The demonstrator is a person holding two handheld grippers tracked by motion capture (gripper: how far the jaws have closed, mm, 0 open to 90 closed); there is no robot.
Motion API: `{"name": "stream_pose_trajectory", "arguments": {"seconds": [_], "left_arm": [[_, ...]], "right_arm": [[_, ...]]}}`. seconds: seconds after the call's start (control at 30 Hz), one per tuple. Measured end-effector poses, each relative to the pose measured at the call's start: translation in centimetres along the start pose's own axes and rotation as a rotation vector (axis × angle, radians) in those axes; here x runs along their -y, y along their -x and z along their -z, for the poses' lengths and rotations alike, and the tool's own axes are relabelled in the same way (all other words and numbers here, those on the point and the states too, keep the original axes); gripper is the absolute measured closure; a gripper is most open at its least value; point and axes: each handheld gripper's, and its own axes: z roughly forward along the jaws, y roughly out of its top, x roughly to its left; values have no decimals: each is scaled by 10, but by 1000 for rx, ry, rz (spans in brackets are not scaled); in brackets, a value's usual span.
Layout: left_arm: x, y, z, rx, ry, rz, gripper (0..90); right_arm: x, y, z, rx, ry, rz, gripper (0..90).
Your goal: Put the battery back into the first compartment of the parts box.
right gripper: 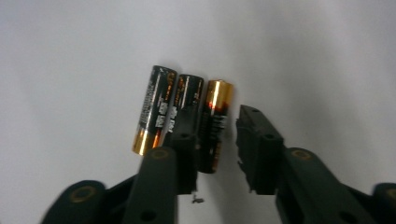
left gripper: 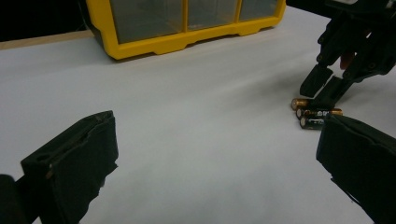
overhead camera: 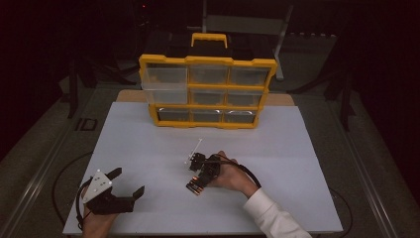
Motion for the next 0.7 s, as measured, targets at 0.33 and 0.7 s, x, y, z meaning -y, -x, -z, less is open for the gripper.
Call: {"name": "stream_pose_trajectory", "arguments": {"seconds": [0.33, 0.7], "left_arm": [[0, 0, 0, 1, 1, 0, 0], [0, 0, 0, -2, 3, 2, 0]], "right_arm": [[1, 1, -6, 17, -20, -1, 769], [2, 1, -5, 18, -16, 3, 770]]}}
